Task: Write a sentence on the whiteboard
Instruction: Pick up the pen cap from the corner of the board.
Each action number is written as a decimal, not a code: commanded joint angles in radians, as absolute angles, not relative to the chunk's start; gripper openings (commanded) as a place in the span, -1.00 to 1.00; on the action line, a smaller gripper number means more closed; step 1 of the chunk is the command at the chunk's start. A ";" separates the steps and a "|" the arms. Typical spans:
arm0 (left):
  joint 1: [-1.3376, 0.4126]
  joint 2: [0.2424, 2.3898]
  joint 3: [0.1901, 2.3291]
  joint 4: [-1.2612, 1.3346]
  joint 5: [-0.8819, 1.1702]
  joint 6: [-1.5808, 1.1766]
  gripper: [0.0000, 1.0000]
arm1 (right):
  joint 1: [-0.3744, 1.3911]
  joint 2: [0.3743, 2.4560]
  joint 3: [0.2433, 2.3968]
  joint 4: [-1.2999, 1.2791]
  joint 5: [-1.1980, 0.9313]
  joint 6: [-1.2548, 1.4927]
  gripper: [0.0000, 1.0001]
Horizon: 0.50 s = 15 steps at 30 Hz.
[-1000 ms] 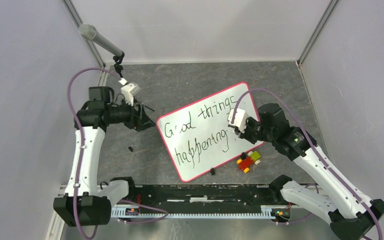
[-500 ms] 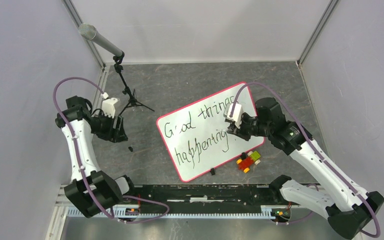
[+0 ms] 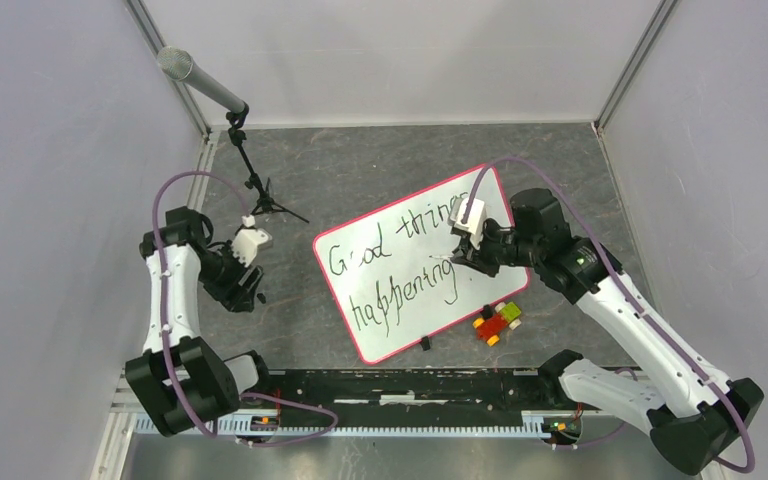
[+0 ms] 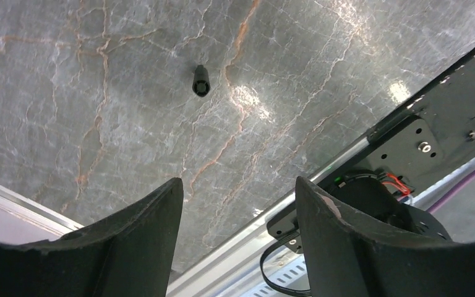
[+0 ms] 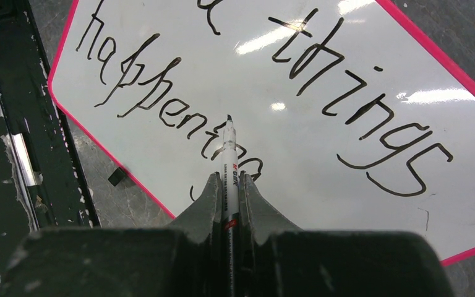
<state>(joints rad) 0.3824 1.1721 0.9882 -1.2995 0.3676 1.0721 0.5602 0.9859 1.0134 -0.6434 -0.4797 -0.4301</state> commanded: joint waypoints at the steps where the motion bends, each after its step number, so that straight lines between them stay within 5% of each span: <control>1: 0.309 1.190 0.954 -1.195 0.319 1.137 0.46 | 0.547 0.991 1.051 -0.610 -0.512 -0.410 -1.00; 15: 0.137 1.381 0.875 -0.925 0.210 1.051 0.38 | 0.528 0.999 1.055 -0.621 -0.526 -0.408 -1.00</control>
